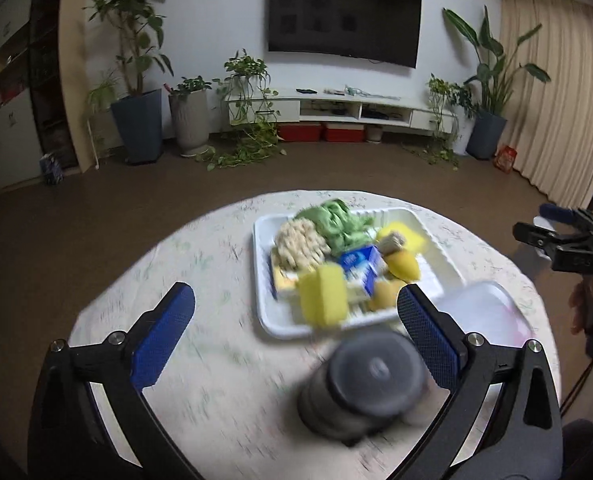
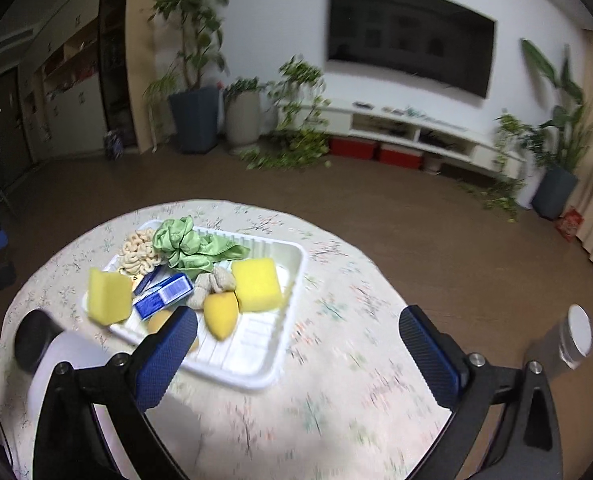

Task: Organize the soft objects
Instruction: 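Withdraw both open tools from the tray back over the table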

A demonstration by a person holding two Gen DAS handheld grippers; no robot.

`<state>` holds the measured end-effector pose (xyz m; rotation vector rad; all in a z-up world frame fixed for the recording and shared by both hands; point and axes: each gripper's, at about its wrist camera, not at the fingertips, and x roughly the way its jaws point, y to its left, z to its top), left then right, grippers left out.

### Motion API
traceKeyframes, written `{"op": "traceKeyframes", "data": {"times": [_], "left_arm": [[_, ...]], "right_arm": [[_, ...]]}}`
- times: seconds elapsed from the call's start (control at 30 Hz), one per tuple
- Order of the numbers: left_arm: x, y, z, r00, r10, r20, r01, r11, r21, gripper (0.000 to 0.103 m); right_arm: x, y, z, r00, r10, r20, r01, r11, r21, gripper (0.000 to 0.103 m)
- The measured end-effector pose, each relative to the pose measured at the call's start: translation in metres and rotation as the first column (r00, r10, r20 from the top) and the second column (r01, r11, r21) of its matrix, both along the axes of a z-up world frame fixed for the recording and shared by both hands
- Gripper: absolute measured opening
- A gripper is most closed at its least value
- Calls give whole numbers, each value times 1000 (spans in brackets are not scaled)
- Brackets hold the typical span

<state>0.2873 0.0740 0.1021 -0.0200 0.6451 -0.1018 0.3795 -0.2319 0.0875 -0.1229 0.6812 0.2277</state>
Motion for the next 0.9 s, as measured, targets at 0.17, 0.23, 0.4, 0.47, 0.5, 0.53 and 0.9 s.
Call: {"op": "traceKeyframes", "data": {"times": [0.17, 0.23, 0.4, 0.47, 0.5, 0.53, 0.9], "left_arm": [[-47, -13, -12, 998, 64, 7, -64, 998, 0, 103], [-63, -15, -19, 994, 108, -3, -108, 994, -2, 103], [-95, -16, -38, 982, 184, -36, -185, 983, -12, 103], [-108, -15, -44, 978, 204, -35, -205, 978, -29, 103], [-114, -14, -45, 975, 219, -30, -220, 975, -33, 103], [-118, -15, -47, 973, 231, -29, -232, 972, -32, 103], [-154, -36, -52, 979, 202, 9, -202, 979, -7, 103]], "right_arm": [[-78, -8, 0, 997, -29, 72, 28, 999, 14, 103], [-109, -6, -6, 995, -26, 99, 24, 999, 22, 103], [-176, 9, -21, 984, 10, 177, -18, 999, 41, 103], [-192, 17, -25, 983, 24, 180, -32, 999, 42, 103], [-198, 22, -26, 982, 30, 184, -38, 998, 43, 103], [-204, 27, -27, 981, 39, 192, -48, 998, 44, 103], [-235, 58, -36, 985, -10, 170, -2, 997, 71, 103]]}}
